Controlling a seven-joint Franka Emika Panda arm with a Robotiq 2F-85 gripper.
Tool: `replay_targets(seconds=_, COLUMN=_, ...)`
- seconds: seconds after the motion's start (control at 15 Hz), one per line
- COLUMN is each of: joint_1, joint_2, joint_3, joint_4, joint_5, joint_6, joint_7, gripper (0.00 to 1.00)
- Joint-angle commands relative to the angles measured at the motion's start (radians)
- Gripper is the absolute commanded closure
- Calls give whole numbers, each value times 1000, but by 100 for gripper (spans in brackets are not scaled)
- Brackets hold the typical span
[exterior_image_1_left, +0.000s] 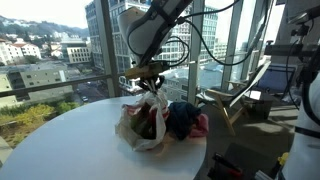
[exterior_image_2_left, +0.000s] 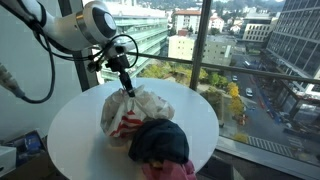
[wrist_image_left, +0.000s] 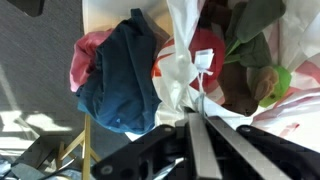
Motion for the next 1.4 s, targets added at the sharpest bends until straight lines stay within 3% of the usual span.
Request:
replay_targets(seconds=0.0, joint_1=-56, joint_2=55, joint_3=27, joint_4=-16, joint_5=92, joint_6=34, joint_7=-122, gripper=73)
replay_targets(seconds=0.13, joint_1=-54, joint_2=80, joint_3=20, joint_4=-3, joint_5=-10, joint_6=-21, joint_7=-2, gripper=63)
replay_targets(seconds=0.2, joint_1=-46, joint_2=88, joint_3=14, joint_4=5, joint_5=-81, joint_6=-47, joint_7=85, gripper=53)
replay_targets(seconds=0.33, joint_1=-43, joint_2=88, joint_3=17, joint_4=12, joint_5=-131, joint_6=-82, joint_7=140, gripper=37)
replay_targets(seconds=0.67, joint_1=-51, joint_2=46, joint_3=38, joint_4=-18, joint_5=-169, joint_6=105, joint_7=185, gripper=0)
replay_targets(seconds=1.07, joint_1=-63, joint_2=98, joint_3=56, joint_4=-46, joint_5=-61, joint_6=494, joint_7=43, gripper=0)
replay_targets(seconds=1.2, joint_1=-66, joint_2=151, joint_3=72, joint_4=-50, joint_5=71, joint_6=595, joint_7=-92, gripper=0)
replay_targets(seconds=1.33, joint_1=-104, joint_2=209, joint_3=144, joint_4=-50, joint_5=237, joint_6=643, joint_7=-260, gripper=0)
